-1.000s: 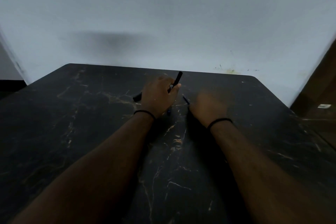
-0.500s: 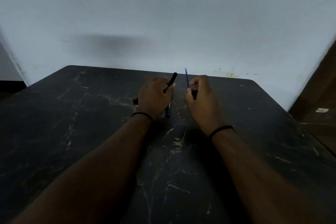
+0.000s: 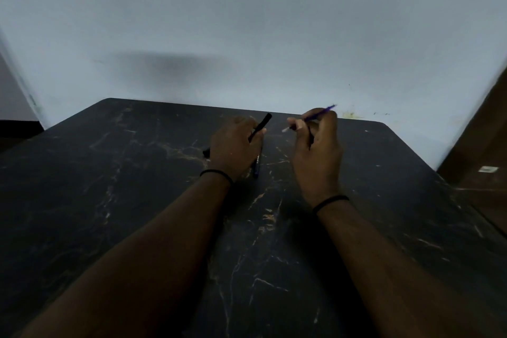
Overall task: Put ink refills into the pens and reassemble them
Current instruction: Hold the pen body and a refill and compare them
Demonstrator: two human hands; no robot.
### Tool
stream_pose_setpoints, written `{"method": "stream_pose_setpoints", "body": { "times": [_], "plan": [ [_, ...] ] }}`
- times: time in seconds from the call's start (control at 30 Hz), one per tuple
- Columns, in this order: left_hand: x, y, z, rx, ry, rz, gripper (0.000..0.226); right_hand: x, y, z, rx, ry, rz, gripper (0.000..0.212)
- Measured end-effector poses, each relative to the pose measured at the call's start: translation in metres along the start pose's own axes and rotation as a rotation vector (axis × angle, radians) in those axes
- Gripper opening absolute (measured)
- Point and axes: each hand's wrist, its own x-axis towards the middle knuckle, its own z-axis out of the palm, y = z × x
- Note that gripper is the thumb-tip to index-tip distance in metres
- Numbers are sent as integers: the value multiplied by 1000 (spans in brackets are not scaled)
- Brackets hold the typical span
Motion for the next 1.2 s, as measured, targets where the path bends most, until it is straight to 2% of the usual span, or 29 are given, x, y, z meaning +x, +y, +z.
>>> {"method": "stream_pose_setpoints", "body": {
  "times": [0.1, 0.37, 0.7, 0.87, 0.97, 1.1, 1.2],
  "plan": [
    [0, 2, -1, 18, -2, 30, 18, -1, -3, 0, 70, 38, -29, 12],
    [-3, 8, -5, 38, 26, 165, 15, -1, -3, 1, 67, 57, -91, 14],
    [-6, 20, -10, -6, 2, 259, 16, -1, 4, 3, 28, -40, -25, 13],
    [-8, 25, -10, -34, 7, 293, 15, -1, 8, 4, 57, -111, 73, 36],
    [-9, 24, -7, -64, -15, 315, 20, -1, 11, 5, 25, -126, 54, 23],
    [-5, 19, -4, -64, -53, 276, 29, 0, 11, 4, 70, -27, 28, 10],
    [-4, 10, -6, -136, 5, 75, 38, 2, 10, 1, 75, 61, 15, 11]
  ]
}}
